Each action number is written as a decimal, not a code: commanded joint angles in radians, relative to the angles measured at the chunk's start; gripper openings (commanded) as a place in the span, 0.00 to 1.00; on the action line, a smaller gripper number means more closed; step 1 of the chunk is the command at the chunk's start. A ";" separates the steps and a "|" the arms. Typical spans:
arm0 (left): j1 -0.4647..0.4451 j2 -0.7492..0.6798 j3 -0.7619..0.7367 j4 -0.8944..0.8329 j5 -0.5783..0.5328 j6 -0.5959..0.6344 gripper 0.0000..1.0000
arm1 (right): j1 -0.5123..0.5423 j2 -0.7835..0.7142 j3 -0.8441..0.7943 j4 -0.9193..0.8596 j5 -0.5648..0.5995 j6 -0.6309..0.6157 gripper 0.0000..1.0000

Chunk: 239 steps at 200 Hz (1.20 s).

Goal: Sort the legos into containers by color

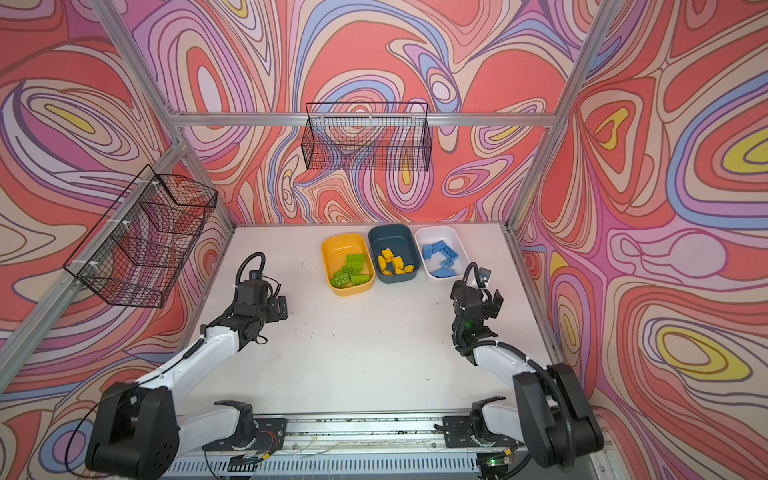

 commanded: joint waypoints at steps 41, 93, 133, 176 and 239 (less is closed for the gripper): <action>0.019 0.240 0.050 0.413 -0.041 0.139 1.00 | -0.060 0.323 0.028 0.420 -0.015 -0.045 0.98; 0.053 0.223 -0.248 0.971 -0.027 0.179 1.00 | -0.065 0.315 -0.055 0.579 -0.154 -0.100 0.98; 0.039 0.241 -0.424 1.304 0.019 0.198 1.00 | -0.065 0.348 -0.211 0.909 -0.270 -0.148 0.98; 0.115 0.255 -0.233 0.928 0.188 0.168 1.00 | -0.085 0.398 -0.043 0.629 -0.334 -0.143 0.95; 0.141 0.264 -0.252 0.983 0.233 0.154 1.00 | -0.105 0.393 -0.040 0.621 -0.340 -0.127 0.98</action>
